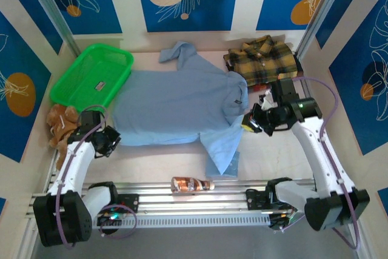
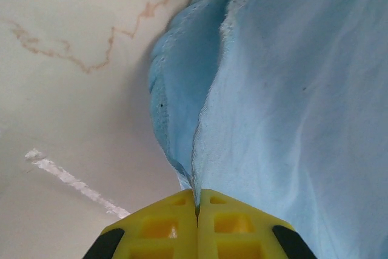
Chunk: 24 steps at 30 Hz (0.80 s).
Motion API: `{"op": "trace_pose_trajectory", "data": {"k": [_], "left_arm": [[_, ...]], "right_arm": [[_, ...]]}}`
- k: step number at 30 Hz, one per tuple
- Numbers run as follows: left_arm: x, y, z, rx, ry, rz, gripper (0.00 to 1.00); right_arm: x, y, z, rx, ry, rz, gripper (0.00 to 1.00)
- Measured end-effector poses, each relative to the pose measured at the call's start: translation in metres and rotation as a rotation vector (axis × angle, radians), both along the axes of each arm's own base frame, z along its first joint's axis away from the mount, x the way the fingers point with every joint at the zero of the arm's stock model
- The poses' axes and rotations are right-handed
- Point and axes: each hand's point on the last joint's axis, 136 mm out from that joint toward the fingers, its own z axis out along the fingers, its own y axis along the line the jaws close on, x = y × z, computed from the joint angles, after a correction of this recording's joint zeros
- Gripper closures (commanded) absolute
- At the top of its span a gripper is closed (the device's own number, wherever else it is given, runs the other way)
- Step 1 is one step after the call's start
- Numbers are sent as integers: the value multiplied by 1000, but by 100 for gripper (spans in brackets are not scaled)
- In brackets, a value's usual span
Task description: Fold and stack the long sleeve shirts
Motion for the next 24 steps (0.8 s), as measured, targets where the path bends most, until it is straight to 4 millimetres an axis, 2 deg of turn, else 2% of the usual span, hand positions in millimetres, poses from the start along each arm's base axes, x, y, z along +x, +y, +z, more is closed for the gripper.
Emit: {"op": "trace_pose_trajectory", "data": {"k": [6,10,13,17,19,20,21,23,24], "left_arm": [[7,1,1,9,24,-27,100],[5,1,0,16,33,-47,100],[-3,0,-5,19,37,-48,100],[-26,-2,-23,16,85,-38,98],[-36,-2,-32,17,123,-33,95],[-39,-1,-34,20,138,-31,87],[-42,0,-36,23,151,-27,72],[-43,2,-37,33,161,-21,49],[-44,2,-38,35,167,-16,43]], "right_arm": [[36,-6,-12,-12,45,8,100],[31,-8,-18,-24,71,29,100],[2,-13,-36,-33,119,20,100],[-63,-22,-82,-52,313,-30,100],[-86,-27,-97,-75,388,-61,86],[-94,-30,-101,-90,417,-78,72],[-98,-33,-103,-103,429,-92,58],[-97,-37,-100,-125,418,-112,50],[-92,-39,-95,-139,400,-119,48]]}}
